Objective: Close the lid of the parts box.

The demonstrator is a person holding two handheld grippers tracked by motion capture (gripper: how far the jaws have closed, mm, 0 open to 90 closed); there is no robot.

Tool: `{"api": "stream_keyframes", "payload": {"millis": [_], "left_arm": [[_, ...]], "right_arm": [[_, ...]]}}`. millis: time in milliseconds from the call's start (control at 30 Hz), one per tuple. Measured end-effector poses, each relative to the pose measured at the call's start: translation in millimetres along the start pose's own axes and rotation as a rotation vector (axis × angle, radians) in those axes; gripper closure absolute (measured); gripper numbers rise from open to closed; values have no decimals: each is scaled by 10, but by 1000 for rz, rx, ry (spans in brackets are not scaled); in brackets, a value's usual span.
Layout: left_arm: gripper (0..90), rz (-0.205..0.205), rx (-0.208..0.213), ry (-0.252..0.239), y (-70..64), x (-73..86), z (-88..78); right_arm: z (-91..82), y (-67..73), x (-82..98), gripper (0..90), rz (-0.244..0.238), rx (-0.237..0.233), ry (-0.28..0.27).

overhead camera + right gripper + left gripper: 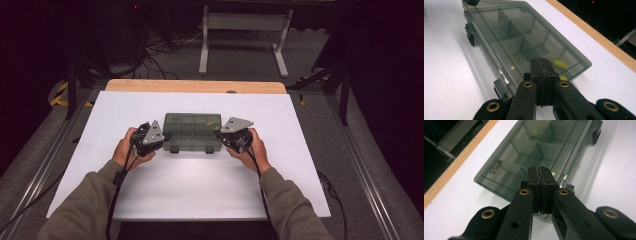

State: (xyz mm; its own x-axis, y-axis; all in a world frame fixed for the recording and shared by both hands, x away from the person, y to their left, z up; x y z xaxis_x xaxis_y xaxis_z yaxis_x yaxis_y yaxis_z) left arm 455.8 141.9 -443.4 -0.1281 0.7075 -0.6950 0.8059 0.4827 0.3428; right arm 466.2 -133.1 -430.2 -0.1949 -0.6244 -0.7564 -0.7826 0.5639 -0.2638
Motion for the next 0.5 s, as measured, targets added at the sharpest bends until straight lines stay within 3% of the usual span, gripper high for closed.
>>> {"api": "stream_keyframes", "payload": {"millis": [500], "left_arm": [[887,-73,7,-55,-80,105,58]], "right_arm": [[83,78,175,900,77,6,-24]]}}
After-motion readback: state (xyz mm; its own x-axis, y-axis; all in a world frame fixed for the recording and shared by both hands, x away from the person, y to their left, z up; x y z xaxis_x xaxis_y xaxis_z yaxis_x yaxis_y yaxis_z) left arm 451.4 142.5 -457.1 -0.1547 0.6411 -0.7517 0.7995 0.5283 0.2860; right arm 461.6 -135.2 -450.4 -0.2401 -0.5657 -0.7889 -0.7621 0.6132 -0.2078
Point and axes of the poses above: each handheld gripper's, and its own axes: z roughly forward along the jaws, x roughly out of its underside, y roughly to its left, the point moved 3 cm from there along z, roughly forward along the jaws, and after that the axes turned 4 degrees about y, right-handed, at the moved point
